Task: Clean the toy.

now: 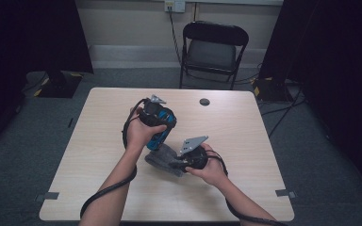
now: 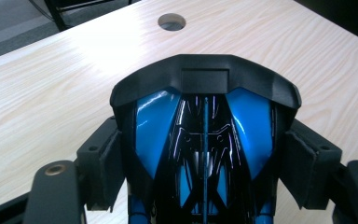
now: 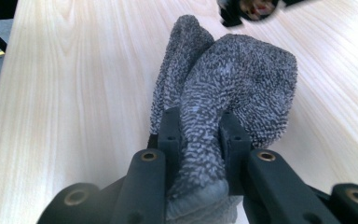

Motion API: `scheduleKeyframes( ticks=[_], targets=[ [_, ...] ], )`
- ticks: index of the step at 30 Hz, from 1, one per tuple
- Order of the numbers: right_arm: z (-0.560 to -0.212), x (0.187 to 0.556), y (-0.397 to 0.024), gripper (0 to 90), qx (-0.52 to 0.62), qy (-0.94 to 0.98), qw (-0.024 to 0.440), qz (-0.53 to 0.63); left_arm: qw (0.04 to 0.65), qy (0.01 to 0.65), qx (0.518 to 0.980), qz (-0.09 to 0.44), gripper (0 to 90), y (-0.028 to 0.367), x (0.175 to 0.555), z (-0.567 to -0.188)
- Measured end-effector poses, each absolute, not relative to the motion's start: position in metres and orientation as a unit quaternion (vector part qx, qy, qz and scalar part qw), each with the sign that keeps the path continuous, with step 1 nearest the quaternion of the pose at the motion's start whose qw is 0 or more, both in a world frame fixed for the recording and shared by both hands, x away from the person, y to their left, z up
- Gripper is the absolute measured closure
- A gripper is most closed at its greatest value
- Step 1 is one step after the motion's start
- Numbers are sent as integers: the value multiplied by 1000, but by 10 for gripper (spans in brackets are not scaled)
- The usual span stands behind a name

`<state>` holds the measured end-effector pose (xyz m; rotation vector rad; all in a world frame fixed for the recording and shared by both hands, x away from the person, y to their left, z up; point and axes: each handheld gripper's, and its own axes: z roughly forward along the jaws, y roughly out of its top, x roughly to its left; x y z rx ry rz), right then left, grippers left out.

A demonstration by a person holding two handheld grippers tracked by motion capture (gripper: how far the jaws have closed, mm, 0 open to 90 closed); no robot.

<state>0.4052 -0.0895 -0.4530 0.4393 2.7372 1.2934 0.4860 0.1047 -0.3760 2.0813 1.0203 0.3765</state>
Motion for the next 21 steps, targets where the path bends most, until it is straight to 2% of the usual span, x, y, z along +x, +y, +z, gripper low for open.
scheduleKeyframes(
  ticks=[21],
  targets=[
    [-440, 423, -140, 748, 200, 878, 73, 428, 369, 415, 819, 149, 256, 131, 479, -392]
  ],
)
